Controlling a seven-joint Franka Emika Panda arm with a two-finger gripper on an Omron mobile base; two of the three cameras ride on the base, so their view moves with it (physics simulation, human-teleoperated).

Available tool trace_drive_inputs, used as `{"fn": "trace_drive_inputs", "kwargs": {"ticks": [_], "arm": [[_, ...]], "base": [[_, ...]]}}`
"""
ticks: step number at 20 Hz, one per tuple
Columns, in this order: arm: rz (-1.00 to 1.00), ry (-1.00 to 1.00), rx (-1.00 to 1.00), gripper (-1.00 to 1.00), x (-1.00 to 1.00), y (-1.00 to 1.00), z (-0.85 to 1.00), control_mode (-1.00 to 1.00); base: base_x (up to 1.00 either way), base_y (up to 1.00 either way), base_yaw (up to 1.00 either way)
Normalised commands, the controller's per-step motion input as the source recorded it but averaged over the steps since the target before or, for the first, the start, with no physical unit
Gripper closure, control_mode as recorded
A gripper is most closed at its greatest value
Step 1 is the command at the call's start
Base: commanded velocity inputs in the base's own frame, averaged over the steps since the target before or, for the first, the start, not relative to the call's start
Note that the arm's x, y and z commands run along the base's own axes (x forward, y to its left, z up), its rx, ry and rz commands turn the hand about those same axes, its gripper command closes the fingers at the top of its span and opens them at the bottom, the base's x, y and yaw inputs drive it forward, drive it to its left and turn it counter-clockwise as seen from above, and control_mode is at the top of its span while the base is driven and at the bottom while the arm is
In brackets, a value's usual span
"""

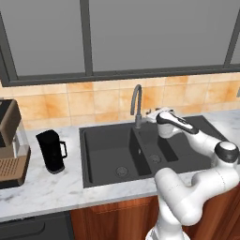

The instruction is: Turn on the sink faucet and place the jug under the water for a few seconds to fill it up.

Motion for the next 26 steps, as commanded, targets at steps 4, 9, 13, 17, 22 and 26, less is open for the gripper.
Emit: {"fn": "trace_drive_inputs", "kwargs": {"ticks": [4,9,13,17,22,26], "arm": [[0.04,0.0,0.0,-1.0,0.0,0.14,-0.02,-1.0],[0.04,0.0,0.0,-1.0,0.21,0.09,-0.08,-1.0],[0.03,0.03,0.0,-1.0,0.38,0.01,-0.23,-1.0],[0.03,0.06,0.0,-1.0,0.21,0.02,-0.28,-1.0],[0.0,0.06,0.0,1.0,0.07,0.16,-0.27,-1.0],[0.0,0.04,0.0,1.0,0.0,0.1,-0.25,-1.0]], "base": [[0.0,0.0,0.0],[0.0,0.0,0.0],[0.0,0.0,0.0],[0.0,0.0,0.0],[0.0,0.0,0.0],[0.0,0.0,0.0]]}}
